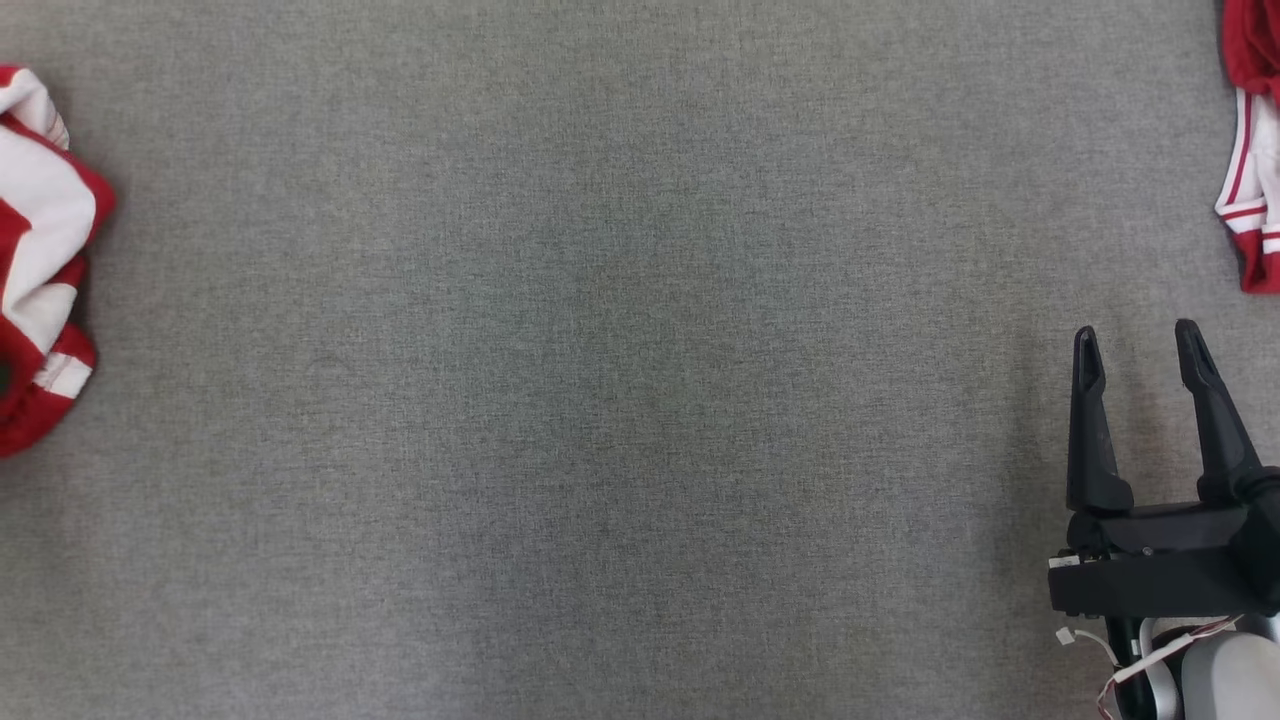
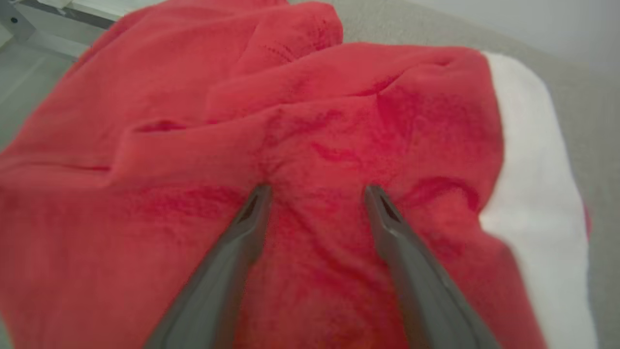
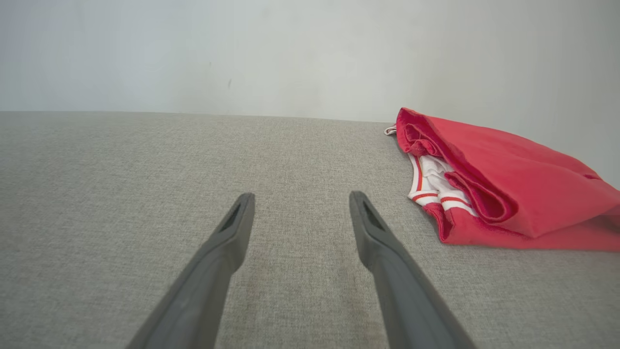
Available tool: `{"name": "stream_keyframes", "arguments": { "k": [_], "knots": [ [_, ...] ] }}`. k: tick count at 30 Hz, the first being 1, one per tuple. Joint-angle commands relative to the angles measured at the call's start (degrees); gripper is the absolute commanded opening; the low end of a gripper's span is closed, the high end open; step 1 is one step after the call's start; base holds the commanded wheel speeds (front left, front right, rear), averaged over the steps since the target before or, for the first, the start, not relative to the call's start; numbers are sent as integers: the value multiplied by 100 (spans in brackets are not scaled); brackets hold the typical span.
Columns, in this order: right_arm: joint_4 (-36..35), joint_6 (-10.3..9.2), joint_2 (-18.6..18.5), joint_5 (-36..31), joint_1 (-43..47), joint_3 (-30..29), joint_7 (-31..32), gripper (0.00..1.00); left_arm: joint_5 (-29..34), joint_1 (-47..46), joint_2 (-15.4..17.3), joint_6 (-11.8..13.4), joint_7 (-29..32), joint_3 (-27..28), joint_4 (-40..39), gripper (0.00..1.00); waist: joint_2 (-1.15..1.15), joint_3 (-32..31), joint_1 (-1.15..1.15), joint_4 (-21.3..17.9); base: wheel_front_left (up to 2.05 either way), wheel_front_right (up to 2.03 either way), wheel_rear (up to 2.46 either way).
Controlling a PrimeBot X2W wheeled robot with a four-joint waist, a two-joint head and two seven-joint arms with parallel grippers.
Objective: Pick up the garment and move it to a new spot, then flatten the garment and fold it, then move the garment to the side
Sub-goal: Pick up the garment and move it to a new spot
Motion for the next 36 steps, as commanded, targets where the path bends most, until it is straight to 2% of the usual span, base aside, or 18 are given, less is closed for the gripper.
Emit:
{"name": "stream_keyframes", "arguments": {
  "k": [1,6,7,8,9,15,24,30,36],
  "knots": [
    [-38,-1,-27,-29,7,-2,24,100,-111,-48,38,11,231,-96,180,100,-1,-22,-1,11,0,0,0],
    [-80,-1,-28,-37,33,49,70,100,-303,-69,150,15,684,-291,589,100,-1,-78,-1,-8,0,0,0],
    [-72,-1,-27,-34,35,63,70,100,-343,-78,171,14,681,-310,625,47,-1,-91,-1,-15,0,0,0],
    [-57,-1,-21,-32,36,80,66,100,-324,-76,213,14,612,-318,664,4,-1,-111,-1,-26,0,0,0],
    [-46,-1,-14,-27,38,88,62,100,-315,-79,230,14,572,-337,700,0,-1,-125,-1,-35,0,0,0],
    [135,-1,54,91,92,110,-81,100,-218,-159,351,10,-202,-497,686,0,-1,-405,-1,-62,0,0,0],
    [680,-1,149,289,83,172,-285,100,-17,-493,584,10,-1027,-864,55,0,-1,-1012,-1,-100,0,0,0],
    [1005,-1,182,428,111,179,-405,100,152,-751,611,18,-1099,-1094,-557,0,-1,-1315,-1,-235,0,0,0],
    [1201,-1,216,576,227,181,-464,100,203,-978,549,14,-698,-1418,-1637,0,-1,-1538,-1,-553,0,0,0]
  ]
}}
